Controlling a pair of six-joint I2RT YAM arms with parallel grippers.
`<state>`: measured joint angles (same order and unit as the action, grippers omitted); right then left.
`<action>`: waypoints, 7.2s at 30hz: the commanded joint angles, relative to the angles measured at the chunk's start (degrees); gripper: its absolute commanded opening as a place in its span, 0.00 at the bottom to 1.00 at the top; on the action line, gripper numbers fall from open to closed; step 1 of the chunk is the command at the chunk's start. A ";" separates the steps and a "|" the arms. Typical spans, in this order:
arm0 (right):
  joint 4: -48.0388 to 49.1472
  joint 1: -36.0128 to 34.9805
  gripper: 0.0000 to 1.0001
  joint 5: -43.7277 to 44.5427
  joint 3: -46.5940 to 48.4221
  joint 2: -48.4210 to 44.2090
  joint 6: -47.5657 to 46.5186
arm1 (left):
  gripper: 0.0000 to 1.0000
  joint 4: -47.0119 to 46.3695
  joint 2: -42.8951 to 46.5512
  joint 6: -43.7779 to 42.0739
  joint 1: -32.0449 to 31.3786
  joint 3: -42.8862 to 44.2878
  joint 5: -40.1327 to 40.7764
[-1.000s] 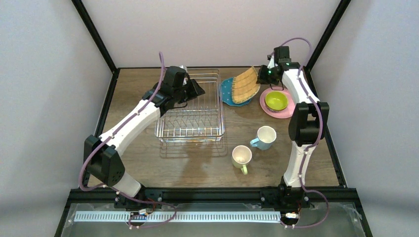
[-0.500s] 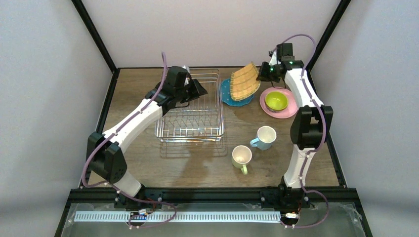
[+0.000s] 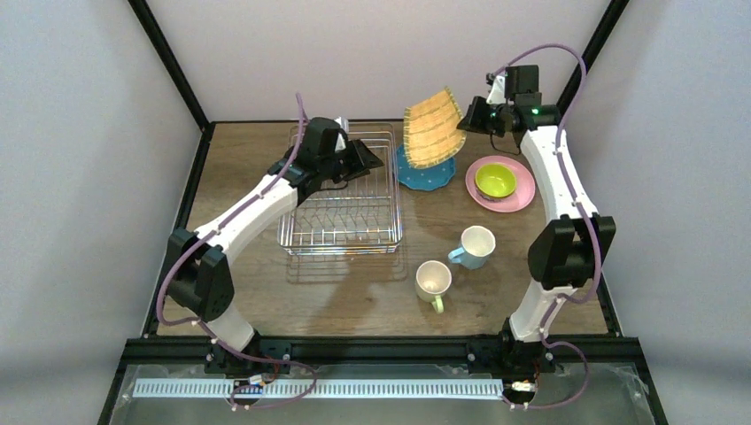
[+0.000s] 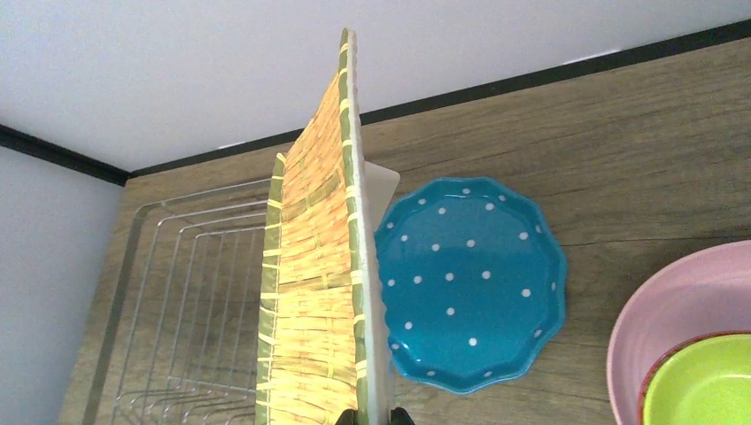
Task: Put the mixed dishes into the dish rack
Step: Pass from the right arm to the left, then insert the plate into the dish rack.
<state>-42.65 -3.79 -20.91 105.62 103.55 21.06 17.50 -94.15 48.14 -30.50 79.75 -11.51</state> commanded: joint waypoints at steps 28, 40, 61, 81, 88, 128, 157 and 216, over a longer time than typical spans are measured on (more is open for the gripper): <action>1.27 -12.72 0.01 -1.94 -2.27 -7.84 5.30 | 0.99 -12.69 -4.95 2.73 2.00 -2.84 -8.33; 1.63 -13.64 0.01 -4.82 -2.97 -7.05 5.72 | 0.98 -26.84 -1.70 8.50 3.56 -11.02 -11.17; 3.45 -14.28 0.01 -8.28 -7.06 -5.31 5.35 | 0.66 -42.22 0.87 12.51 4.22 -16.90 -16.59; 5.77 -14.40 0.01 -9.12 -10.18 -4.17 4.51 | 0.03 -33.36 4.91 8.48 4.35 -16.95 -11.43; 6.60 -14.42 0.04 -9.58 -10.30 -3.80 4.65 | 0.03 -23.87 6.15 4.74 4.77 -14.54 -7.06; 11.98 -14.38 0.64 -0.89 -15.25 -6.30 2.55 | 0.03 18.54 1.62 -21.26 8.15 13.91 45.23; 19.87 -14.34 0.64 -1.58 -25.82 -9.24 4.42 | 0.03 16.92 -6.48 -30.24 4.37 7.03 68.96; 30.86 -14.37 0.65 0.10 -37.40 -13.99 6.54 | 0.03 -8.54 -14.02 -46.80 4.48 -4.39 76.63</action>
<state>-14.87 -17.74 -22.17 69.73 92.51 26.85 11.79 -106.28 3.77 -26.41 75.94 61.32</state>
